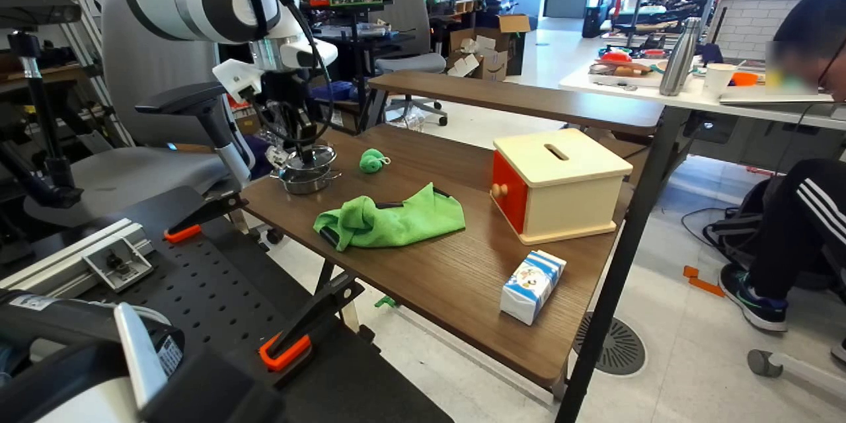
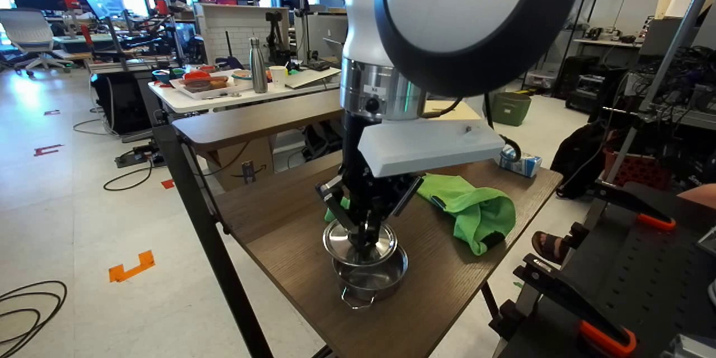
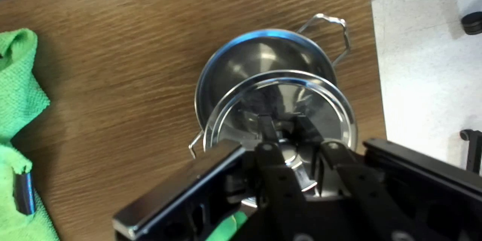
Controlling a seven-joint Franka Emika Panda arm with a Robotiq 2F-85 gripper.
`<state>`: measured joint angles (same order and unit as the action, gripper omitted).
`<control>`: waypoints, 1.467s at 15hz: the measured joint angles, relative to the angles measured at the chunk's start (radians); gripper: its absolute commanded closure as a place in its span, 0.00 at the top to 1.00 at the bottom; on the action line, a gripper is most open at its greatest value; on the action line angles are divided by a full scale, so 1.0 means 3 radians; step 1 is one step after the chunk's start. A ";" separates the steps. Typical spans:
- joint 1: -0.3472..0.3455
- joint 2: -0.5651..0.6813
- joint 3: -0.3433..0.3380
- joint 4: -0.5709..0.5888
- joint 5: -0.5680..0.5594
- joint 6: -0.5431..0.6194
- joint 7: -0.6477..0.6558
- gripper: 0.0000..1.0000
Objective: Uncover the pot
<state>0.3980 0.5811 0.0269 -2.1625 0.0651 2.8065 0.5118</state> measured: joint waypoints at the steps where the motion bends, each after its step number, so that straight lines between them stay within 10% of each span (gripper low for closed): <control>1: -0.0014 -0.0036 -0.0007 0.0016 0.0000 -0.0003 -0.0005 0.05; 10: -0.0476 -0.0117 -0.0149 0.0599 0.0035 -0.0558 -0.0020 0.05; 22: -0.0834 0.0820 -0.0293 0.1694 0.0397 -0.1006 0.0427 0.05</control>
<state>0.1480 0.8272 -0.0611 -1.6543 0.1841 2.5047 0.6398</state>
